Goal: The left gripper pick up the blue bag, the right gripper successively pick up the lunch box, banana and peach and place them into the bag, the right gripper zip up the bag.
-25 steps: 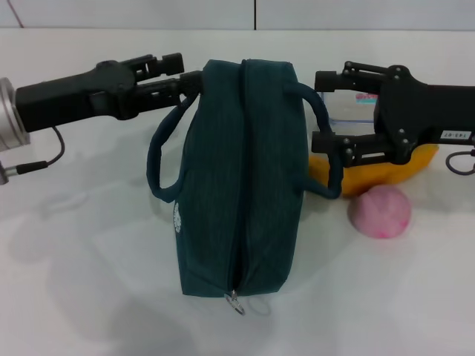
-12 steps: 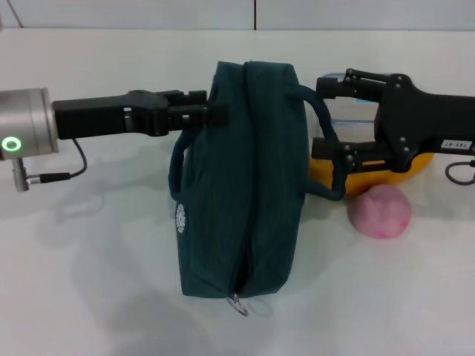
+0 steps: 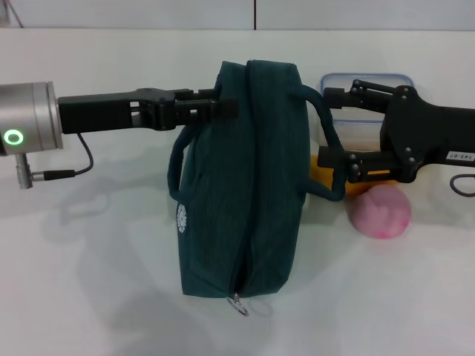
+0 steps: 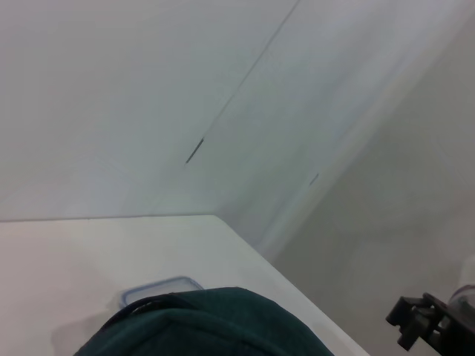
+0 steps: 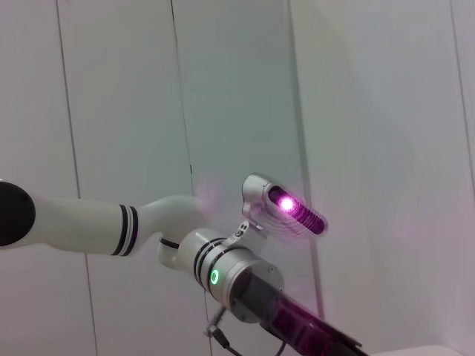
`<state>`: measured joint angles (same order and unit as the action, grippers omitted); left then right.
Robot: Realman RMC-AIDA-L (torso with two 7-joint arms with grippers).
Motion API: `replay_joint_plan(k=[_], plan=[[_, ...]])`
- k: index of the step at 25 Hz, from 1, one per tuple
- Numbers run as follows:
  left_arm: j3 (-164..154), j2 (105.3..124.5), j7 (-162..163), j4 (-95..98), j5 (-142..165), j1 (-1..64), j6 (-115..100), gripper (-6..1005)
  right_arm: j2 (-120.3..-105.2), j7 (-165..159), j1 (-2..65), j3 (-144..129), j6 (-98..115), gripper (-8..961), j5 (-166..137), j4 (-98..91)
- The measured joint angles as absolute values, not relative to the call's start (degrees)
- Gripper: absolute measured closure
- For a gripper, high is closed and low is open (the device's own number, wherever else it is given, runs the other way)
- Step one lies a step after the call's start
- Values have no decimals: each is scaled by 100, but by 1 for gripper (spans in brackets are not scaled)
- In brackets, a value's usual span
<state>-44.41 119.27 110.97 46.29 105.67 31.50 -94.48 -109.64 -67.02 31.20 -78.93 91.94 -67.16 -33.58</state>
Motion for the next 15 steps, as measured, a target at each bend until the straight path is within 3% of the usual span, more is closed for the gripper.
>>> replay_joint_plan(k=[15], plan=[[-5170, 11971, 10785, 4382, 10179, 3101, -8665, 244, -10978, -6697, 3043, -7892, 9194, 81, -6714, -3353]])
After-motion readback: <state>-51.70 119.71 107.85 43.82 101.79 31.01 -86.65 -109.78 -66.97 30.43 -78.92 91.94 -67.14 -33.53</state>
